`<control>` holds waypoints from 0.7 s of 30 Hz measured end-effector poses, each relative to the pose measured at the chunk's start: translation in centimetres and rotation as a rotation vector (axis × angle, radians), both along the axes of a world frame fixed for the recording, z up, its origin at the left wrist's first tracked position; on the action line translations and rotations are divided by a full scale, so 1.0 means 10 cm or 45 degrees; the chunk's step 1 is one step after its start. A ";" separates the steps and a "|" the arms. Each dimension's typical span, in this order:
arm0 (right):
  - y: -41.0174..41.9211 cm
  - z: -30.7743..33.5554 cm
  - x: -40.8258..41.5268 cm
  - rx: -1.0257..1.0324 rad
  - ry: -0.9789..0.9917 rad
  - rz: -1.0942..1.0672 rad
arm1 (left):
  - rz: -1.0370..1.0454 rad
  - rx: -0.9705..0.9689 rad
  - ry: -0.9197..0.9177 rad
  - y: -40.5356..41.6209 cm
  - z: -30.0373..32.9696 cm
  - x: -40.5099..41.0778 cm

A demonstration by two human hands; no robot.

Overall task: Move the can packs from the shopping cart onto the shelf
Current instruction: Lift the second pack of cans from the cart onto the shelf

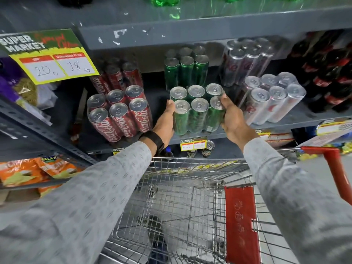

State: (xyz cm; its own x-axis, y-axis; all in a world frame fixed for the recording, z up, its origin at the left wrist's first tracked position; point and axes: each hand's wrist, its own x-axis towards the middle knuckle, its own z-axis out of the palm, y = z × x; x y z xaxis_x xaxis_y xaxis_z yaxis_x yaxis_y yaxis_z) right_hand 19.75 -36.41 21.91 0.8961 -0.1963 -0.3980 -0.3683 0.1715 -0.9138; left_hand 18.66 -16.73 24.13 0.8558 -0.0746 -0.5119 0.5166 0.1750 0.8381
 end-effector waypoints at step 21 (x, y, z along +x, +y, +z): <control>0.62 0.71 -0.07 -0.998 -0.744 -0.036 | 0.116 0.547 -0.685 0.98 0.43 -0.59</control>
State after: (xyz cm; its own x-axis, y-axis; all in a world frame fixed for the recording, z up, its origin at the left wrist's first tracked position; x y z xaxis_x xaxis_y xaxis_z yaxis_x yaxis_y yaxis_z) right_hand 19.06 -30.22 29.02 0.9015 -0.2404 0.3598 0.1738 -0.5604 -0.8098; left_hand 12.77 -6.89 28.47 0.9922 0.1237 0.0174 0.0086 -0.2065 0.9784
